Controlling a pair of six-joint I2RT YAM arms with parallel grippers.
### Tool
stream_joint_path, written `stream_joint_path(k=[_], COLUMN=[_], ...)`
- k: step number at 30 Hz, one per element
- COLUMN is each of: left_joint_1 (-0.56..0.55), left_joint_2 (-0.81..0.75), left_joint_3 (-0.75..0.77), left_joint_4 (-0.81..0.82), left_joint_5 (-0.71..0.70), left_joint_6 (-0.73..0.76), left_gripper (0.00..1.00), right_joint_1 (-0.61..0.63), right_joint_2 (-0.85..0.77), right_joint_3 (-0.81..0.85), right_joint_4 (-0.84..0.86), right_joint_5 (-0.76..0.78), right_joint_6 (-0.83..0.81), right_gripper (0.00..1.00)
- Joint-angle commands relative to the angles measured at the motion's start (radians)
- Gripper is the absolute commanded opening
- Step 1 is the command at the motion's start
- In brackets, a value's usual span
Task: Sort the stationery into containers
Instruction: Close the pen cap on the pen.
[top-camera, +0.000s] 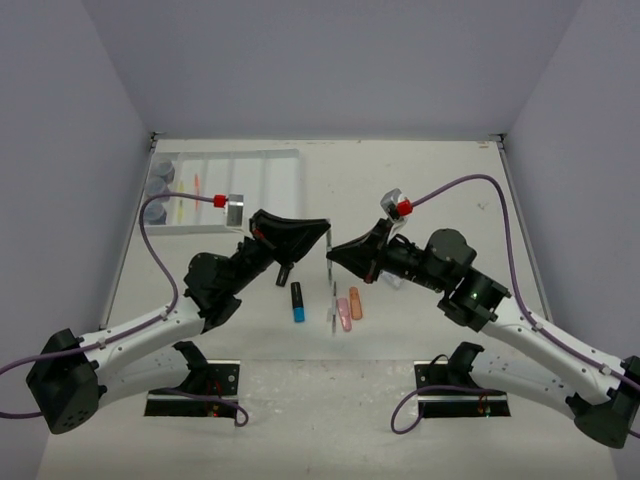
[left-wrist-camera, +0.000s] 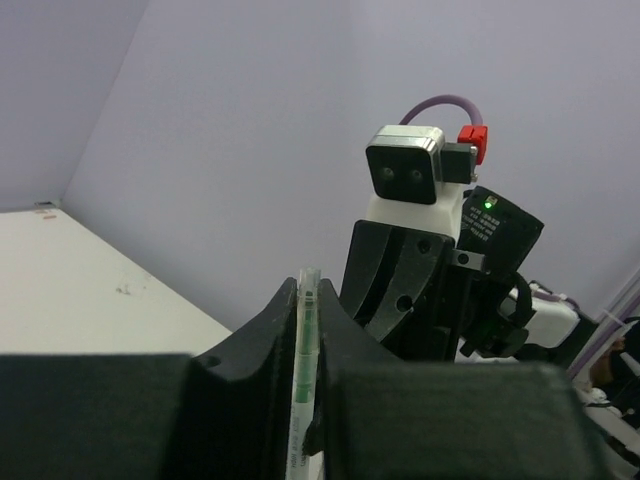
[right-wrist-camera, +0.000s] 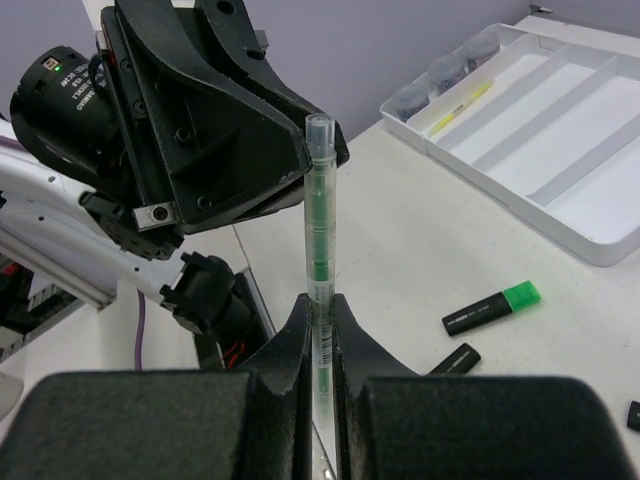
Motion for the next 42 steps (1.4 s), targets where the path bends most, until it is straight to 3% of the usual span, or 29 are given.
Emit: stream_joint_path(k=[1, 2, 7, 9, 10, 12, 14, 17, 18, 21, 24, 25, 26, 27, 28, 30, 31, 32, 38, 40, 42], left_joint_1=[-0.011, -0.012, -0.011, -0.012, -0.011, -0.011, -0.011, -0.013, -0.011, -0.013, -0.011, -0.011, -0.011, -0.012, -0.012, -0.011, -0.011, -0.011, -0.012, -0.012, -0.013], left_joint_2=[-0.022, -0.032, -0.043, -0.049, -0.050, -0.053, -0.058, -0.071, -0.076, -0.093, -0.096, -0.096, -0.094, -0.094, -0.094, -0.099, -0.103, -0.107, -0.111, -0.104, -0.096], left_joint_3=[0.024, 0.042, 0.101, 0.107, 0.108, 0.109, 0.105, 0.103, 0.105, 0.114, 0.128, 0.132, 0.137, 0.144, 0.152, 0.173, 0.180, 0.183, 0.257, 0.278, 0.294], left_joint_4=[-0.218, -0.243, -0.341, -0.342, -0.344, -0.337, -0.309, -0.245, -0.234, -0.212, -0.213, -0.218, -0.228, -0.248, -0.282, -0.354, -0.378, -0.388, -0.497, -0.517, -0.517], left_joint_5=[0.041, 0.028, 0.020, 0.035, 0.037, 0.053, 0.088, 0.166, 0.180, 0.208, 0.221, 0.222, 0.221, 0.212, 0.193, 0.147, 0.128, 0.120, 0.023, -0.012, -0.028], left_joint_6=[0.068, 0.084, 0.124, 0.127, 0.127, 0.125, 0.126, 0.140, 0.146, 0.169, 0.177, 0.180, 0.183, 0.189, 0.204, 0.230, 0.244, 0.255, 0.318, 0.333, 0.338], left_gripper=[0.28, 0.32, 0.30, 0.08, 0.01, 0.00, 0.00, 0.00, 0.00, 0.00, 0.00, 0.03, 0.09, 0.21, 0.51, 0.67, 0.87, 0.95, 0.99, 0.95, 0.80], right_joint_1=[-0.010, -0.010, -0.010, -0.010, -0.010, -0.008, -0.010, -0.008, -0.008, -0.008, -0.009, -0.010, -0.010, -0.010, -0.009, -0.010, -0.010, -0.010, -0.009, -0.010, -0.008], right_joint_2=[0.025, 0.029, 0.029, 0.028, 0.031, 0.038, 0.051, 0.097, 0.106, 0.133, 0.138, 0.137, 0.135, 0.129, 0.123, 0.114, 0.112, 0.111, 0.126, 0.135, 0.140], right_joint_3=[0.040, 0.026, 0.012, 0.020, 0.022, 0.022, 0.020, 0.014, 0.011, -0.004, -0.001, 0.001, 0.003, 0.005, 0.008, 0.012, 0.016, 0.018, 0.029, 0.039, 0.047], right_joint_4=[0.159, 0.170, 0.175, 0.169, 0.168, 0.169, 0.174, 0.188, 0.206, 0.241, 0.257, 0.258, 0.257, 0.253, 0.242, 0.221, 0.197, 0.187, 0.156, 0.148, 0.137], right_joint_5=[-0.023, -0.034, -0.043, -0.043, -0.049, -0.077, -0.113, -0.173, -0.198, -0.221, -0.241, -0.243, -0.241, -0.237, -0.228, -0.211, -0.206, -0.203, -0.257, -0.293, -0.305], right_joint_6=[-0.057, -0.049, -0.047, -0.051, -0.052, -0.055, -0.055, -0.037, -0.025, -0.002, 0.005, 0.005, 0.005, 0.002, -0.008, -0.021, -0.033, -0.038, -0.057, -0.066, -0.073], right_gripper=[0.00, 0.00, 0.00, 0.00, 0.00, 0.01, 0.08, 0.29, 0.31, 0.28, 0.07, 0.00, 0.00, 0.00, 0.00, 0.00, 0.00, 0.00, 0.00, 0.00, 0.00])
